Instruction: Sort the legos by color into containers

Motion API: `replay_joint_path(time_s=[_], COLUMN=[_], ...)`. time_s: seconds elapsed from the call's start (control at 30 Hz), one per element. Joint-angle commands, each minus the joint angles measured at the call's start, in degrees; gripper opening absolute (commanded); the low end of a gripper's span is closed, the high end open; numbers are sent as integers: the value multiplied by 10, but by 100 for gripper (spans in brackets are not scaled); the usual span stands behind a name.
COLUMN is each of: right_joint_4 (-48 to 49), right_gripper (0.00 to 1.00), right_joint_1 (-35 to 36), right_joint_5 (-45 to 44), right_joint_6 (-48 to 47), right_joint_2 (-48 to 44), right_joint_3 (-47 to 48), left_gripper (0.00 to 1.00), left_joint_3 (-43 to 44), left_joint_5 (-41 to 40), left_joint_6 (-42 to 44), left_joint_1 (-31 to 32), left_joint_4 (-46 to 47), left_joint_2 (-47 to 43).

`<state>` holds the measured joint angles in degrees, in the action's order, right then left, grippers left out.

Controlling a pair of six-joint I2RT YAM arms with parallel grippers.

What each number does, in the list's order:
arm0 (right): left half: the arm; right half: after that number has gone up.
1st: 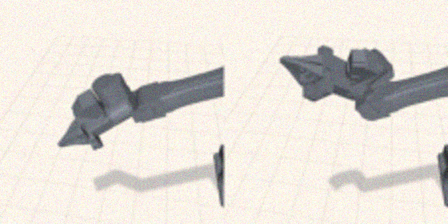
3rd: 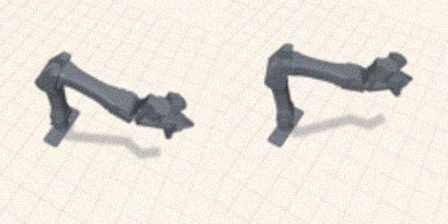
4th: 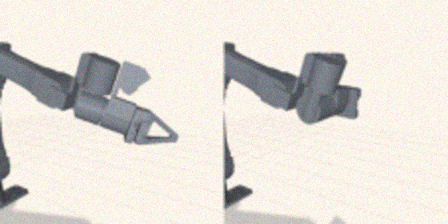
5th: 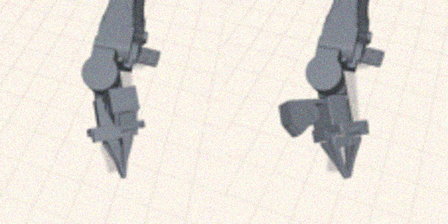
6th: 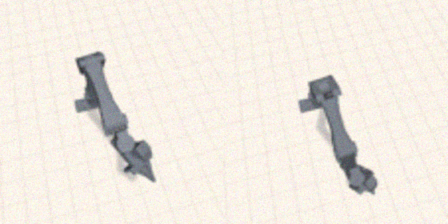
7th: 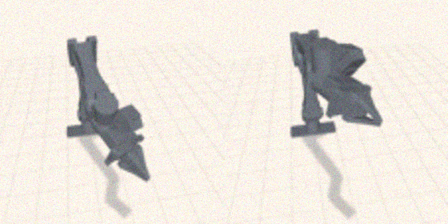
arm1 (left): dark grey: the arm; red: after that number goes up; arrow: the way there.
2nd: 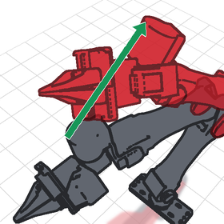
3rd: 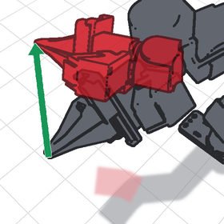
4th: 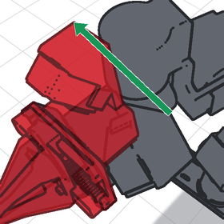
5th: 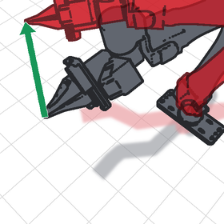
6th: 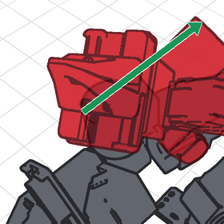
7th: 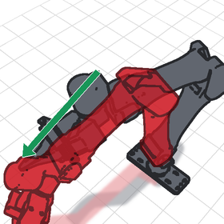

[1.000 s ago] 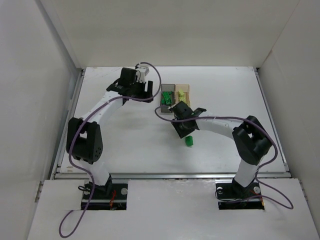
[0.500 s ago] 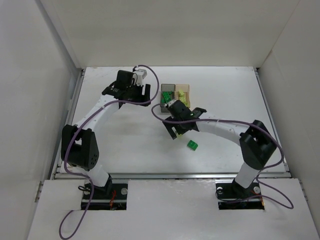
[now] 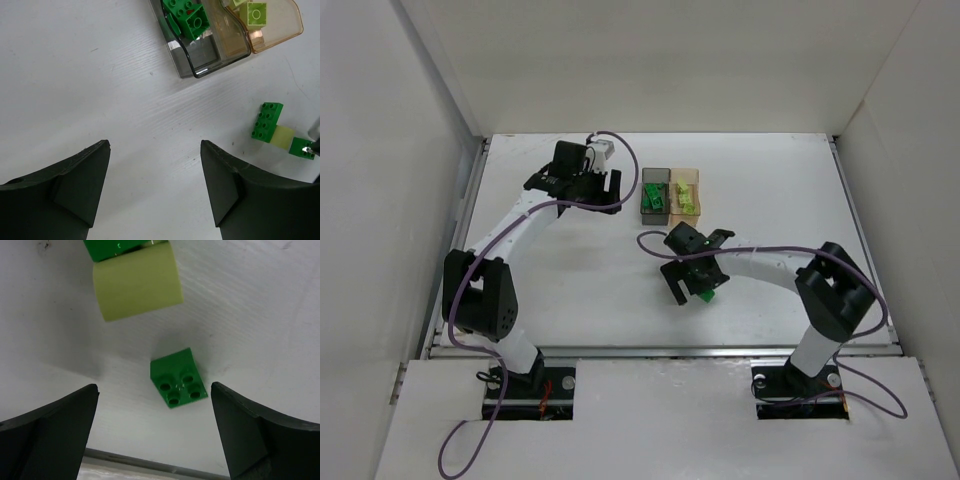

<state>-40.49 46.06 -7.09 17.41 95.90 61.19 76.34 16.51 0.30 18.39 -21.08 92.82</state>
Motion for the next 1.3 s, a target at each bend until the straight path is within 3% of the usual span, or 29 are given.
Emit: replay_joint_path(time_s=[0.0,0.2,0.33,0.37,0.43,0.47,0.57,0.8,0.9,1.07,1.27], right_joint_4=[-2,-2,16,16,16,16,-19,-21,67,161,212], right_gripper=[99,95,64,51,39,25,0,0,0,0,0], right_joint_1=[-11,-26,-26,-26,-26,-26,-26,2,2,-39,-93], right_joint_5=[8,1,16,16,16,16,10,130,79,-88,-57], right_joint_6=[8,13,13,13,13,13,18,-39,-39,-25,-12], right_joint_2=[29,65,65,56,41,35,1,-155,-179,-56,117], right_joint_3=[9,26,26,18,13,7,1,77,137,246,383], left_gripper=[70,70,70,70,70,70,68,68,68,68,70], left_joint_3=[25,14,8,8,8,8,14,19,19,45,55], left_joint_5=[9,9,9,9,9,9,14,19,-3,-62,-167], left_joint_6=[9,9,9,9,9,9,4,4,10,23,11], left_joint_1=[1,1,1,1,1,1,1,1,1,1,1], left_joint_4=[1,1,1,1,1,1,1,-5,-5,-22,-37], left_joint_2=[-39,-57,-57,-57,-57,-57,-57,-52,-52,-52,-83])
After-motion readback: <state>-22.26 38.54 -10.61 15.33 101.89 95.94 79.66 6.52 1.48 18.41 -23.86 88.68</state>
